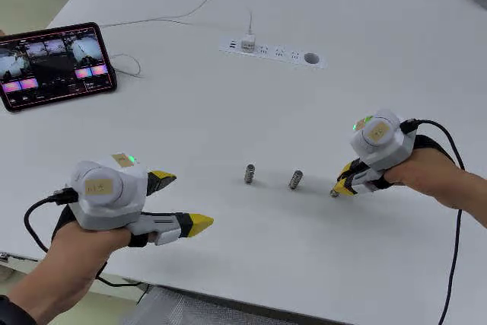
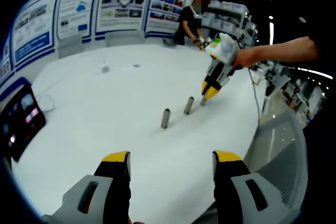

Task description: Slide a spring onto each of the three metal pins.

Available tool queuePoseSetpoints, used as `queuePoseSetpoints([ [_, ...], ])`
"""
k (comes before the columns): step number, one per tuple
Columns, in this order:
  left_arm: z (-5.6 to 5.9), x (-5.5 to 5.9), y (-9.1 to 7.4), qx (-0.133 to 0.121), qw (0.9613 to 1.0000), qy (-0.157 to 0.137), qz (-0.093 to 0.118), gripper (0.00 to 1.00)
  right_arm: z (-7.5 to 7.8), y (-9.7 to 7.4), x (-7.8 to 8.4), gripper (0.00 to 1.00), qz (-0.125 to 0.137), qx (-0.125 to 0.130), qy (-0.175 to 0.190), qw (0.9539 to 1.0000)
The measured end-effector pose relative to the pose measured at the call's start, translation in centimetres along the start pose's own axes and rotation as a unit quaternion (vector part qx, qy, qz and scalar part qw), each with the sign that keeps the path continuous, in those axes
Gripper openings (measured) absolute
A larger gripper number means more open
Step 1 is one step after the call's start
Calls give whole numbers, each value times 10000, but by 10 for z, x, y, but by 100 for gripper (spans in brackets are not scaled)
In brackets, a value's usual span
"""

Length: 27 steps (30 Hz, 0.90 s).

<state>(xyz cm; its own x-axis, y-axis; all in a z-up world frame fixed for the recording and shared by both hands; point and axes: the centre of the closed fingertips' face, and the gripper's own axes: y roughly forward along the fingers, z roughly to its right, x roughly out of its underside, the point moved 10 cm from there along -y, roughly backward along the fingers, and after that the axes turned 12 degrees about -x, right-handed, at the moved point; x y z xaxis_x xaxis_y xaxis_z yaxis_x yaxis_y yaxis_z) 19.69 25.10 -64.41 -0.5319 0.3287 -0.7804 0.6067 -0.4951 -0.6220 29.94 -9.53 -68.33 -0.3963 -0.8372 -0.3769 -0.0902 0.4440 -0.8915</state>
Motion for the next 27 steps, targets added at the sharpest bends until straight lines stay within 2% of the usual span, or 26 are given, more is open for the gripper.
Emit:
queuePoseSetpoints([
  [5, -1, 0, 0, -14, 10000, -3, 6, 65, 3, 7, 4, 13, -54, 2, -32, 10000],
  [16, -2, 0, 2, 14, 10000, 2, 1, 65, 5, 10, 7, 14, -33, -25, 52, 10000],
  [27, -1, -4, 4, 14, 10000, -3, 31, 67, 4, 8, 10, 27, 81, -36, 207, 9997],
])
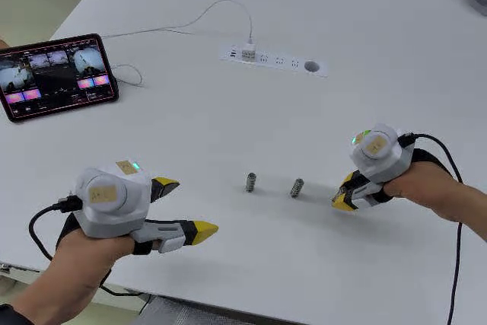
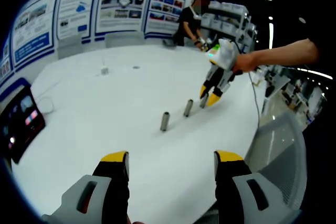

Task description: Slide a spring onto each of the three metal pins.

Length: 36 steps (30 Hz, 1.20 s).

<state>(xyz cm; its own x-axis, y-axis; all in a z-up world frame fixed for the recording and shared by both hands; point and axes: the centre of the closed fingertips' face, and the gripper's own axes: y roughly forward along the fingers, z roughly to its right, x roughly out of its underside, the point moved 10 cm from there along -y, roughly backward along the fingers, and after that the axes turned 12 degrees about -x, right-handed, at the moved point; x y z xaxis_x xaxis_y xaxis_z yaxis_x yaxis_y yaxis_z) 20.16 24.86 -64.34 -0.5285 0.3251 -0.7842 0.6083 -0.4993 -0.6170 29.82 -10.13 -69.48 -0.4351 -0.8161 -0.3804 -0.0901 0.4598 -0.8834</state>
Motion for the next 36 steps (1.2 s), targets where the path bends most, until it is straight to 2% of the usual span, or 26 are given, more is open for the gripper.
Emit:
queuePoseSetpoints([
  [5, 0, -3, 1, 31, 10000, -29, 3, 67, -5, -6, 3, 31, 300, -75, 254, 9992],
  [13, 0, -7, 2, 45, 10000, -79, 38, 69, -11, -12, 19, 39, 667, 106, 541, 9962],
  [16, -1, -9, 3, 51, 9999, -111, 59, 70, -13, -15, 25, 44, 840, 168, 737, 9936],
  [23, -2, -12, 5, 57, 9998, -167, 107, 72, -18, -23, 37, 56, 1323, 331, 1104, 9845],
  [28, -4, -15, 6, 9, 9996, -240, 162, 75, -24, -27, 42, 65, 1725, 382, 1383, 9745],
  [36, -6, -19, 9, 10, 9992, -340, 192, 77, -43, -32, 49, 70, 2204, 485, 1528, 9622],
])
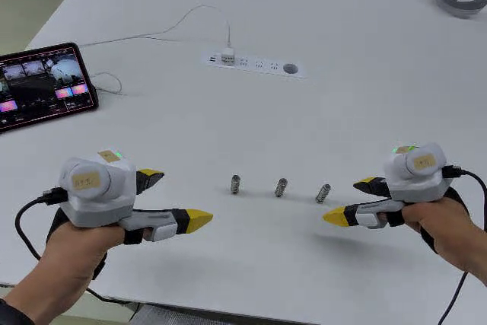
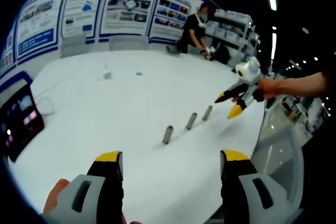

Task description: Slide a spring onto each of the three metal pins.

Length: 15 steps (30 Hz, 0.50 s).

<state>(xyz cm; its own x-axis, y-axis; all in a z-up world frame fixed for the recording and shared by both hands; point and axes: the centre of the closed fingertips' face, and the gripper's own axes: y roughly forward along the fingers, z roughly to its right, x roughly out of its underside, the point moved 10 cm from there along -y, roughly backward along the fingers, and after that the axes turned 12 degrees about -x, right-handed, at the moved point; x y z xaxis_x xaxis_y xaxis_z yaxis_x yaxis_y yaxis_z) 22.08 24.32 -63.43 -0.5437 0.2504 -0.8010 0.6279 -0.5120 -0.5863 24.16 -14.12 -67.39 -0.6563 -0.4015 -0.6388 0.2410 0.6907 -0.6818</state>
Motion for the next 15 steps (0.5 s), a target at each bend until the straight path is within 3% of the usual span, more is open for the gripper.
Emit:
queuePoseSetpoints([
  [6, 1, -4, 4, 72, 9999, -106, 5, 78, -17, -6, 7, 75, 456, -54, 151, 9988],
  [12, 6, -5, 7, 181, 9998, -21, -42, 78, -27, -7, 17, 77, 533, -9, 232, 9983],
  [15, 8, -5, 7, 229, 9996, 169, -37, 73, -30, -8, 22, 78, 579, -12, 312, 9978],
])
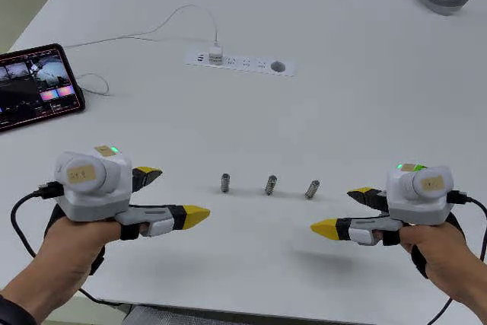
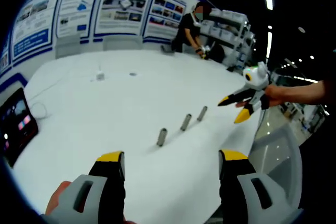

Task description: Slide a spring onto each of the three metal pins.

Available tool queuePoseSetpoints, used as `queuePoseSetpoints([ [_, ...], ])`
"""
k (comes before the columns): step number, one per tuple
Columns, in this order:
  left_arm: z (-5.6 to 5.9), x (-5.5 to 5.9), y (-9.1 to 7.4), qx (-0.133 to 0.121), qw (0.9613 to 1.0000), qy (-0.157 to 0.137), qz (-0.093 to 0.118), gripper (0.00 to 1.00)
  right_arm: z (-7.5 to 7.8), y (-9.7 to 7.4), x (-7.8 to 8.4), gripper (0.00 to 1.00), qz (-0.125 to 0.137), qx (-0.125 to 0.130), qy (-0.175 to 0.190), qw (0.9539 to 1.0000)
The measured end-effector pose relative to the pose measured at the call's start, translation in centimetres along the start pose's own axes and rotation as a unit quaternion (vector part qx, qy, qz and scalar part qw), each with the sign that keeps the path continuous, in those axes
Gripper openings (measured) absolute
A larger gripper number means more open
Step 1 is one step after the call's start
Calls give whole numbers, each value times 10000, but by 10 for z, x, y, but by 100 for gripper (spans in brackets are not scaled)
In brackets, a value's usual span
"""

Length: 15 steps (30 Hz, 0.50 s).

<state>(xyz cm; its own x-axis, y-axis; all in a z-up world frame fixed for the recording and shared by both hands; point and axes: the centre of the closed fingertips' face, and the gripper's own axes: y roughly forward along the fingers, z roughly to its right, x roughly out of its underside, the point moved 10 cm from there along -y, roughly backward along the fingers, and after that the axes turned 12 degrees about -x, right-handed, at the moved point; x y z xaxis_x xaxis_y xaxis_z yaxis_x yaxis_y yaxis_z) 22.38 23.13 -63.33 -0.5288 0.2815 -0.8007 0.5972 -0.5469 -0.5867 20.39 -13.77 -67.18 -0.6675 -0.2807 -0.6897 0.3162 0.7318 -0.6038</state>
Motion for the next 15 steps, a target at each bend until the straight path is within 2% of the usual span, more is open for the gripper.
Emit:
queuePoseSetpoints([
  [2, 2, 0, 0, 36, 9999, 94, -54, 73, -2, -1, 2, 78, 31, 11, 39, 10000],
  [5, 2, -1, 0, 41, 9999, 159, -14, 71, -4, -3, 4, 79, 81, 13, 82, 9999],
  [8, 2, -1, -1, 53, 10000, -27, -5, 74, -6, -4, 5, 80, 136, 8, 100, 9999],
  [15, 1, 1, -3, 31, 10000, -53, -17, 79, -9, -4, 5, 83, 190, -28, 88, 9998],
])
